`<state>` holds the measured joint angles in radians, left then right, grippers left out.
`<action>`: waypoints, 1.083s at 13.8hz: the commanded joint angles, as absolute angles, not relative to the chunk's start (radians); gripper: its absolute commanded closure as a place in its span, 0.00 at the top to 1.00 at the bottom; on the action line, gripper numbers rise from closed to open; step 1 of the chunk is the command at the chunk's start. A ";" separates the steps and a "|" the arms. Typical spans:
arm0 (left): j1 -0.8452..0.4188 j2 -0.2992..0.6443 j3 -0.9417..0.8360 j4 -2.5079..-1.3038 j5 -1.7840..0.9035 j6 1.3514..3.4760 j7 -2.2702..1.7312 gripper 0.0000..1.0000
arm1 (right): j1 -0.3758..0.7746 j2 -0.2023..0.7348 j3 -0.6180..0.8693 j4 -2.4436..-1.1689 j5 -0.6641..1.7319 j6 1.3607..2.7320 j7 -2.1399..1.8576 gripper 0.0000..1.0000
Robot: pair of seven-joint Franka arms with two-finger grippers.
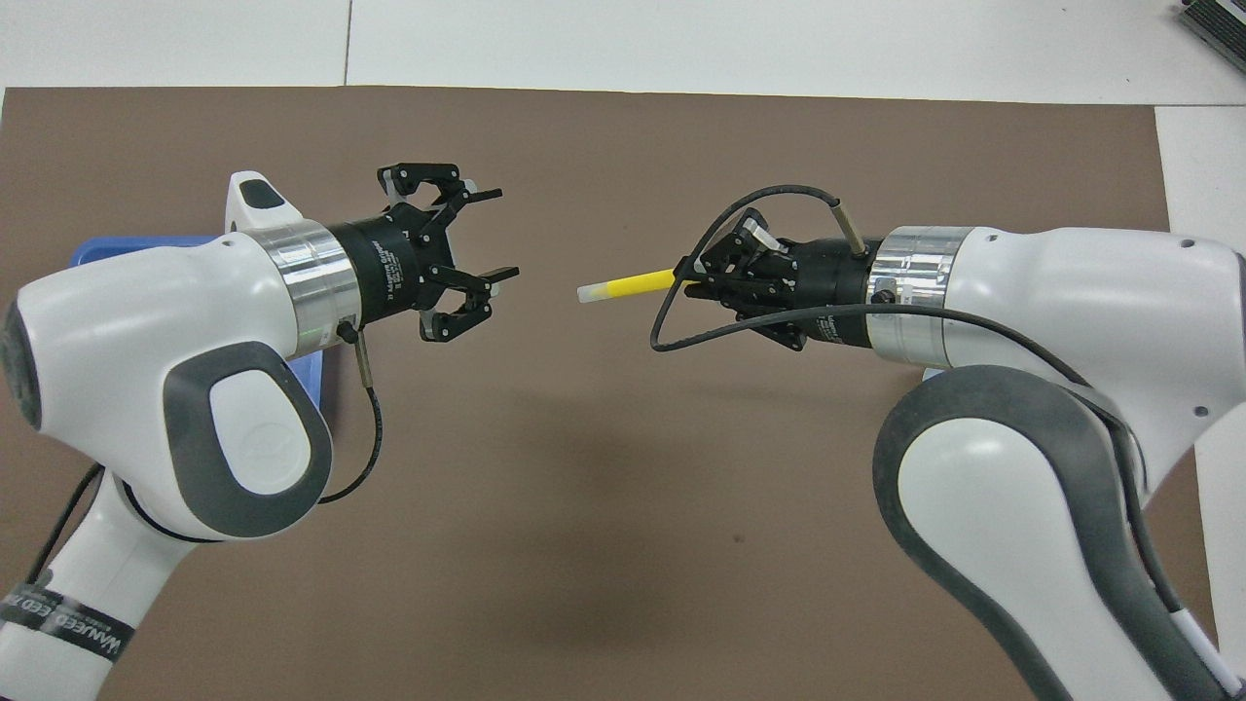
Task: Right arm passes pens to left for tray arrangement
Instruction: 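Bring the left gripper to the yellow pen held by the right gripper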
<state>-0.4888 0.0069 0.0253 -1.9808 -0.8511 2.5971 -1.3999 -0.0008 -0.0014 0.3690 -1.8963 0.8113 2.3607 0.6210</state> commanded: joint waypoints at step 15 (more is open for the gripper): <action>-0.718 -0.014 0.040 -2.068 -0.870 2.921 -1.651 0.73 | 0.075 0.008 0.371 -1.930 0.861 2.545 0.658 0.00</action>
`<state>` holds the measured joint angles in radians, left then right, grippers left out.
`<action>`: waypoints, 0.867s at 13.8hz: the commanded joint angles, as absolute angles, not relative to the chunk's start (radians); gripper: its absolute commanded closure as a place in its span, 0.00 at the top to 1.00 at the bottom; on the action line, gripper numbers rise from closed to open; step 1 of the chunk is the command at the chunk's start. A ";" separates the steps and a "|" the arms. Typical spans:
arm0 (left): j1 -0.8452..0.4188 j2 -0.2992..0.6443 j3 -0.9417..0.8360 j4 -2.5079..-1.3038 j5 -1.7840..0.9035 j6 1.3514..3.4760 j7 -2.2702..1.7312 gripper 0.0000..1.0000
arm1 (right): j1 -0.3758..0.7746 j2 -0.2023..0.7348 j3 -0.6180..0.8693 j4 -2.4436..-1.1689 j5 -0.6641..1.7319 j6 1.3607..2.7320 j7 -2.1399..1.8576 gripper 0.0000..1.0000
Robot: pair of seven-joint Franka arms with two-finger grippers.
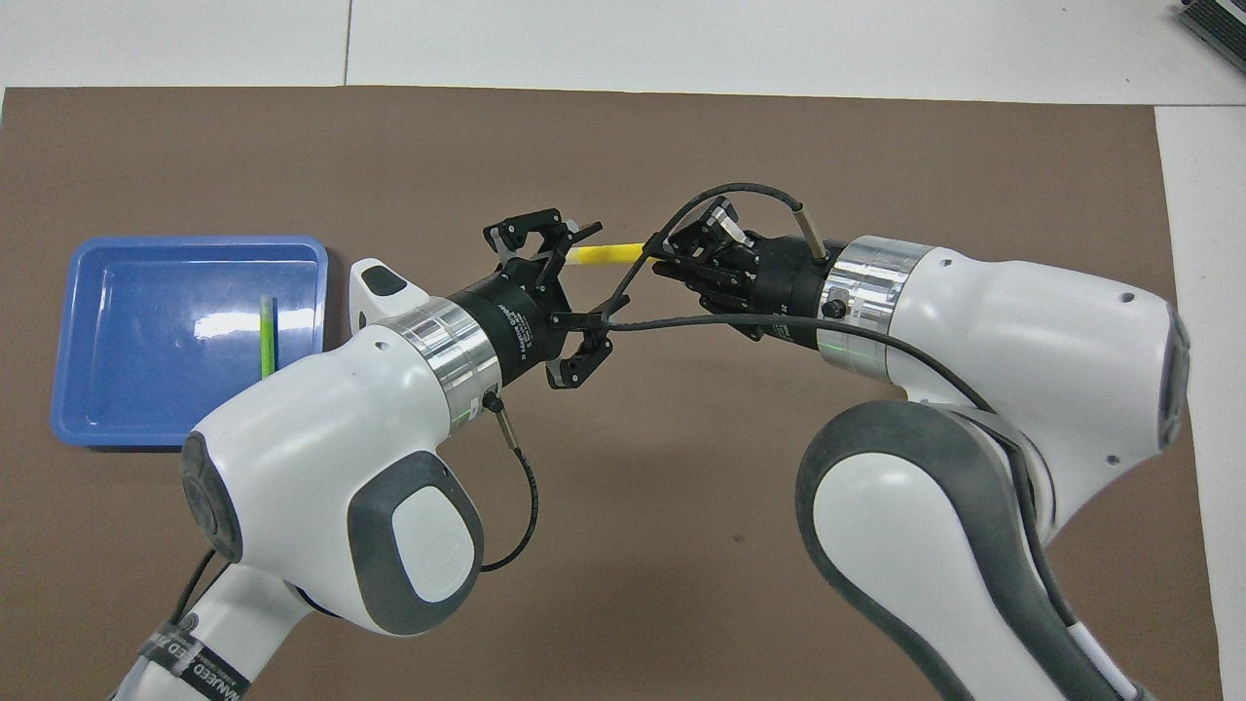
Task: Right arm passes pens to left for tray arrangement
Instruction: 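Bring the left gripper to the yellow pen held by the right gripper, then close the left gripper on the yellow pen held by the right gripper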
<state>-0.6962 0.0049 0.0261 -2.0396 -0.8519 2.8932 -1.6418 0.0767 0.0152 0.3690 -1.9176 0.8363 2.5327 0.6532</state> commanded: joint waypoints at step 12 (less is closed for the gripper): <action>-0.721 0.034 0.038 -2.052 -0.868 3.000 -1.644 0.72 | 0.074 0.011 0.371 -1.927 0.861 2.545 0.660 0.00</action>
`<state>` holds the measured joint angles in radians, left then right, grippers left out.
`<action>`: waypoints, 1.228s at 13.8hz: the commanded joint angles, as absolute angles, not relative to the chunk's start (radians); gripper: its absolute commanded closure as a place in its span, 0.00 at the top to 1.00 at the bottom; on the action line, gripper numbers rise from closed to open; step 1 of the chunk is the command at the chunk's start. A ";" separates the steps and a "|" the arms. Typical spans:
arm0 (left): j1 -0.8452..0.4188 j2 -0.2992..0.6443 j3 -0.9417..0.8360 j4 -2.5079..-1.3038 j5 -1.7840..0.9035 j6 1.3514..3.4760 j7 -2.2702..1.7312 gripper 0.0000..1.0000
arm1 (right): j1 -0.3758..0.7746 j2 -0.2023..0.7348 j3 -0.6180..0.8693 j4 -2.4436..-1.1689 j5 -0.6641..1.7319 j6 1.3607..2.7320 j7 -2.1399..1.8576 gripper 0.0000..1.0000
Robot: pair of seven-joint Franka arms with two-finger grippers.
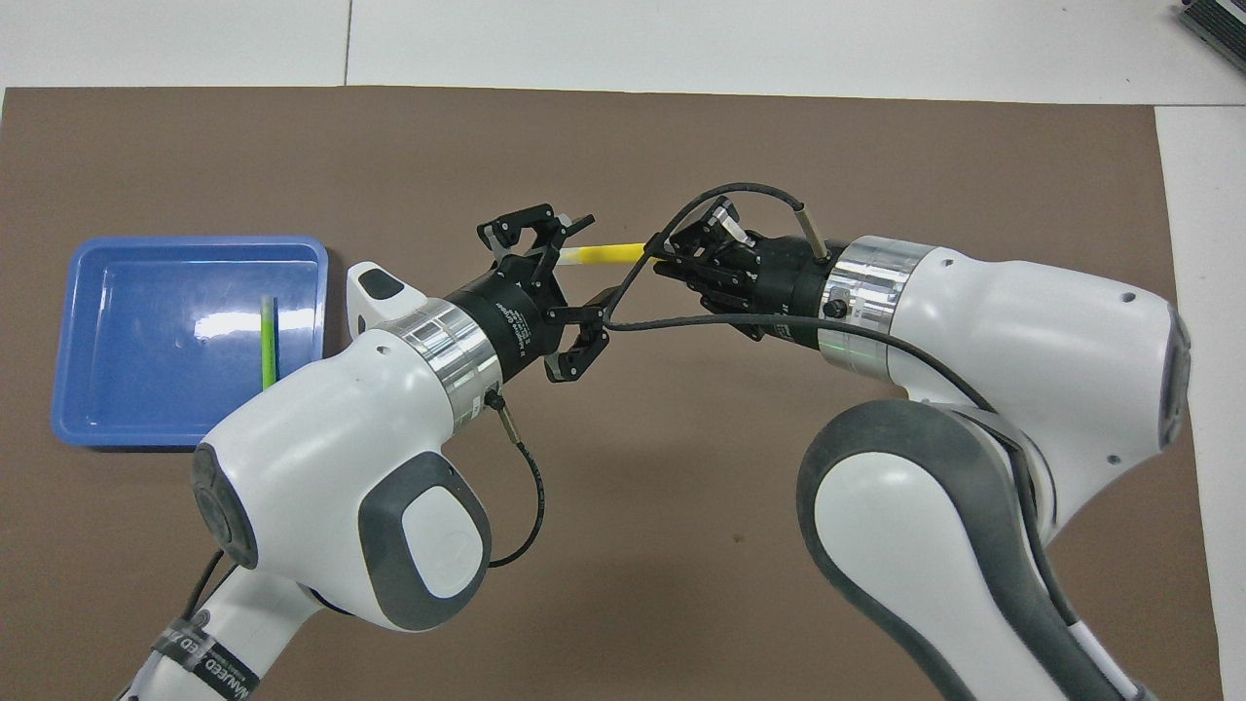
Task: Right arm passes pens to left for tray arrangement
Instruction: 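Close the left gripper on the yellow pen held by the right gripper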
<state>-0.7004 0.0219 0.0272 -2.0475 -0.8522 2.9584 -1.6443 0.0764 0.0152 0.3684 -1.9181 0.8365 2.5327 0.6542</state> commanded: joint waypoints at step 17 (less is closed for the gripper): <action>-0.753 0.035 0.037 -2.052 -0.868 3.010 -1.632 0.00 | 0.074 0.017 0.371 -1.921 0.862 2.551 0.660 0.00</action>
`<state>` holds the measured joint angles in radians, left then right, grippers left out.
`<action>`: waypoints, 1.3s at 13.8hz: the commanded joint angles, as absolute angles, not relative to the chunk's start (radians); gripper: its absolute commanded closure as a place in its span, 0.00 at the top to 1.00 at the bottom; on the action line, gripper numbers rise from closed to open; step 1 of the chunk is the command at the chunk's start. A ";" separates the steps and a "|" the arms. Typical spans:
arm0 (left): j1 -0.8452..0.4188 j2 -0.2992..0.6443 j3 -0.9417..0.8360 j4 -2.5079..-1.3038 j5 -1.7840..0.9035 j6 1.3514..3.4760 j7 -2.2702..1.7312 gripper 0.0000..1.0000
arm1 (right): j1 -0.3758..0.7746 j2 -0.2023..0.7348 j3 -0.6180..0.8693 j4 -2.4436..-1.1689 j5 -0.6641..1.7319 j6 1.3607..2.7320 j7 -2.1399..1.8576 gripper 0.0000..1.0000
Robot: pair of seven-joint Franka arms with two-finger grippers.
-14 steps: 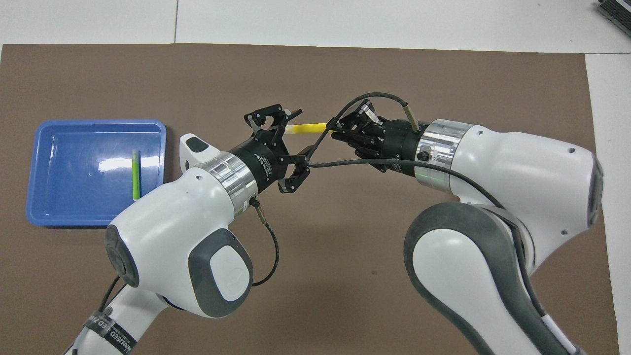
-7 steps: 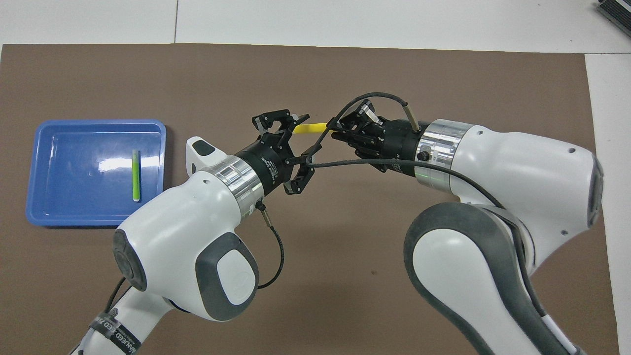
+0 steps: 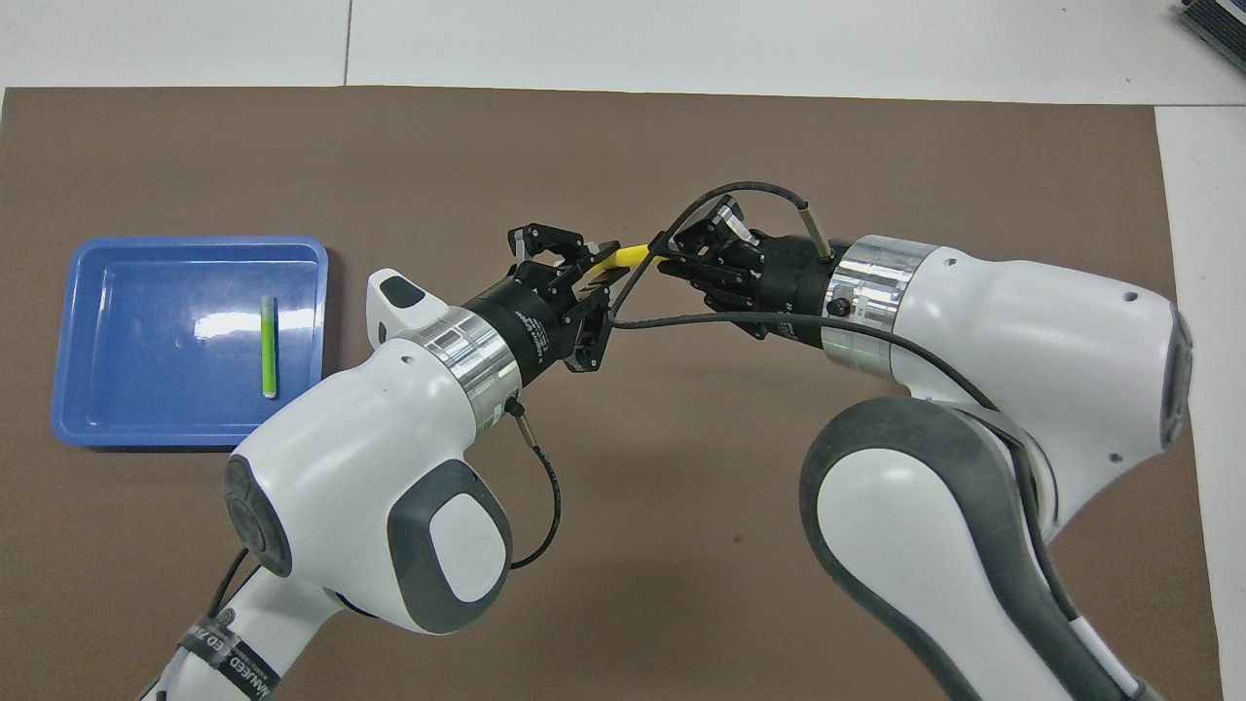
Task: Right arm passes pens to left for tray arrangement
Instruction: 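Close the left gripper on the yellow pen held by the right gripper, then carry the yellow pen toward the tray while the right gripper returns to the cup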
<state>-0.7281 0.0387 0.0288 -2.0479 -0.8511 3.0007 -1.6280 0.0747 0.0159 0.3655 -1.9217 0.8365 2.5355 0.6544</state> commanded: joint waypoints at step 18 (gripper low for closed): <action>-0.675 0.014 0.044 -2.056 -0.867 2.786 -1.353 0.00 | -0.120 -0.060 0.357 -1.896 0.364 1.841 0.282 1.00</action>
